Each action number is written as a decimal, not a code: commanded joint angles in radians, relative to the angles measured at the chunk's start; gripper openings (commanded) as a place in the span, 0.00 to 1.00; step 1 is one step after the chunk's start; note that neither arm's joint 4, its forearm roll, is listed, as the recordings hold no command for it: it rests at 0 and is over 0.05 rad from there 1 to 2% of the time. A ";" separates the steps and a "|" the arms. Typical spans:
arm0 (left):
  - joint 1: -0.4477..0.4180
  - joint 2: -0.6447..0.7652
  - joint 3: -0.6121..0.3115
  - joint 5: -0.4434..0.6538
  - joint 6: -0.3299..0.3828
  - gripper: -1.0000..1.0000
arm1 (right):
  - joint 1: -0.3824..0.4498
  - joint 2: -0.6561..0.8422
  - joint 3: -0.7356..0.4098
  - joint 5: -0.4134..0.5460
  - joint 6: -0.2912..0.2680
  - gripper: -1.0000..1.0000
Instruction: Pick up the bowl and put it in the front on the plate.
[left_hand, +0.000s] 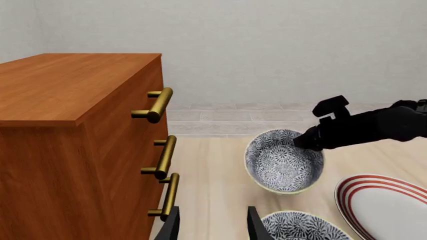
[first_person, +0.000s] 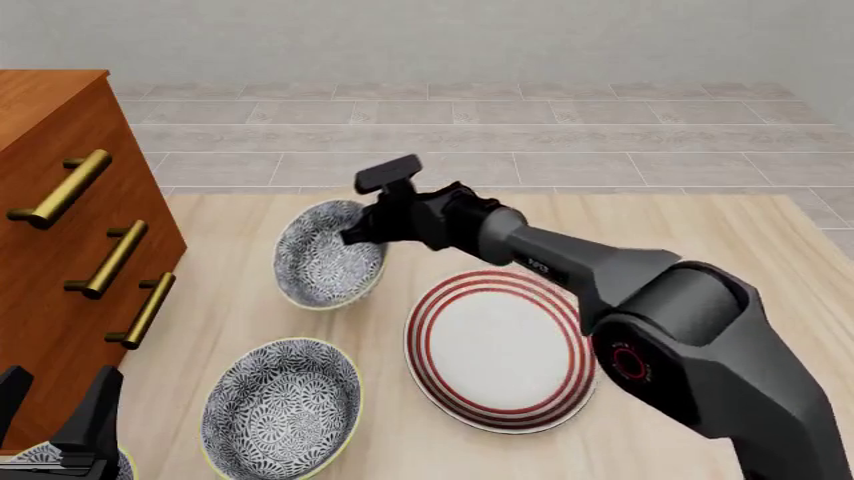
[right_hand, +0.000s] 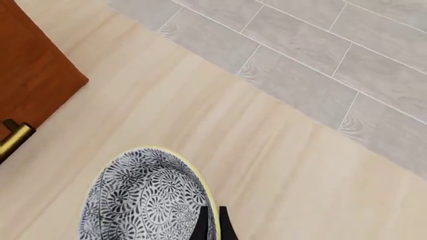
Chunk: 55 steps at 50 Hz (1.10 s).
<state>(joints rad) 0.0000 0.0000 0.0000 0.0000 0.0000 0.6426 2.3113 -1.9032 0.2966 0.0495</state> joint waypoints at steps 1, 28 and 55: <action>0.000 0.000 0.000 0.000 0.000 1.00 | -0.010 -0.088 0.097 -0.042 -0.002 0.00; 0.000 0.000 0.000 0.000 0.000 1.00 | -0.042 -0.283 0.319 -0.117 0.005 0.00; 0.000 0.000 0.000 0.000 0.000 1.00 | -0.068 -0.531 0.624 -0.226 0.068 0.00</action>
<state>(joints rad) 0.0000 0.0000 0.0000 0.0000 0.0000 0.5819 1.8735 -1.3848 0.1109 0.0878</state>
